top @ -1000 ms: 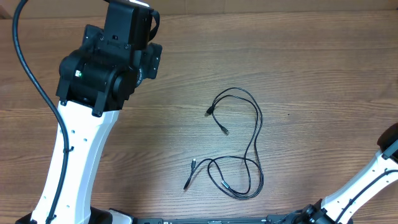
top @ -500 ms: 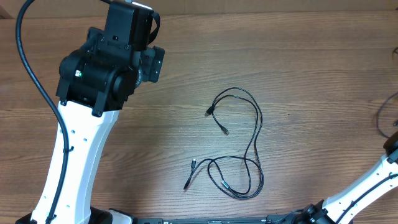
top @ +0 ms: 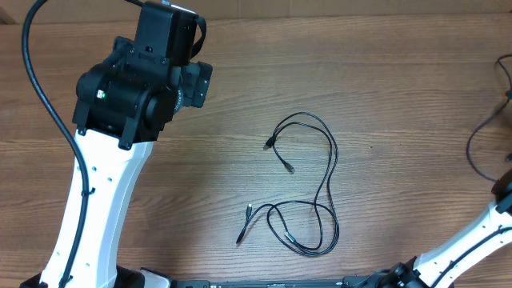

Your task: Untangle cables

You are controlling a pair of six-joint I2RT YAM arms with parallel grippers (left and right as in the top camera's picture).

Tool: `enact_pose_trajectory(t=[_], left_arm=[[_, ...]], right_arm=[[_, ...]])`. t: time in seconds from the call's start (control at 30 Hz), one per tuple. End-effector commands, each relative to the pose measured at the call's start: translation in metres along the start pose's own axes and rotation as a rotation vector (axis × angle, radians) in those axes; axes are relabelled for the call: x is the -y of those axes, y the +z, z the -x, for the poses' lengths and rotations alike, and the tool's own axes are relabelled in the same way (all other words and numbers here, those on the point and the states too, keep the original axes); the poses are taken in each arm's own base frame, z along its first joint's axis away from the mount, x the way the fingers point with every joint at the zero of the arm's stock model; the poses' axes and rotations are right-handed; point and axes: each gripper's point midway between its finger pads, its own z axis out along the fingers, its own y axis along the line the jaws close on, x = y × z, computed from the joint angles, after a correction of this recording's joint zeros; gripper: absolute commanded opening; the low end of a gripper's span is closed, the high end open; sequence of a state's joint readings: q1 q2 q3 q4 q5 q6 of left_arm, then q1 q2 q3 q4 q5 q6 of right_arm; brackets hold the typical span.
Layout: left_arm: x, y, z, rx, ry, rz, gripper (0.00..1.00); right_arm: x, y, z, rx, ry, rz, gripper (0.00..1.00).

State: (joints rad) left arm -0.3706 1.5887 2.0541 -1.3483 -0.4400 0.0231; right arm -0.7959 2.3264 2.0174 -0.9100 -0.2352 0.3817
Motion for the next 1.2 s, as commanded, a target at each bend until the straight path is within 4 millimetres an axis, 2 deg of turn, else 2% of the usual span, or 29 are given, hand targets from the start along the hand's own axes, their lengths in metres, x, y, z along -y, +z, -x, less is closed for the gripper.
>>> enact_pose_trajectory(t=[0.0, 0.1, 0.17, 0.27, 0.37, 0.57, 0.73, 0.83, 1.17], left_arm=[[0.005, 0.007, -0.003, -0.02, 0.013, -0.019, 1.0], [0.007, 0.011, -0.007, -0.035, 0.019, -0.02, 1.0], [0.008, 0.013, -0.009, -0.044, 0.023, -0.021, 1.0], [0.01, 0.017, -0.014, -0.065, 0.032, -0.022, 1.0], [0.013, 0.022, -0.019, -0.084, 0.041, -0.022, 0.99], [0.015, 0.028, -0.025, -0.105, 0.051, -0.022, 0.99], [0.015, 0.027, -0.031, -0.127, 0.086, -0.024, 1.0], [0.015, 0.027, -0.031, -0.128, 0.099, -0.025, 1.0], [0.015, 0.026, -0.036, -0.148, 0.108, -0.026, 1.0]], right_arm=[[-0.026, -0.08, 0.014, 0.093, 0.172, 0.041, 0.97], [-0.022, -0.1, -0.007, 0.032, 0.222, 0.008, 0.96], [-0.013, -0.112, -0.016, 0.025, 0.231, -0.051, 0.96], [0.017, -0.127, -0.022, 0.051, 0.253, -0.209, 0.96], [0.042, -0.13, -0.026, 0.051, 0.291, -0.302, 0.96], [0.099, -0.113, -0.023, 0.08, 0.535, -0.357, 0.96], [0.14, -0.095, -0.024, 0.091, 0.593, -0.375, 0.96], [0.151, -0.086, -0.024, 0.095, 0.575, -0.371, 0.96], [0.164, -0.058, -0.024, 0.156, 0.535, -0.376, 1.0]])
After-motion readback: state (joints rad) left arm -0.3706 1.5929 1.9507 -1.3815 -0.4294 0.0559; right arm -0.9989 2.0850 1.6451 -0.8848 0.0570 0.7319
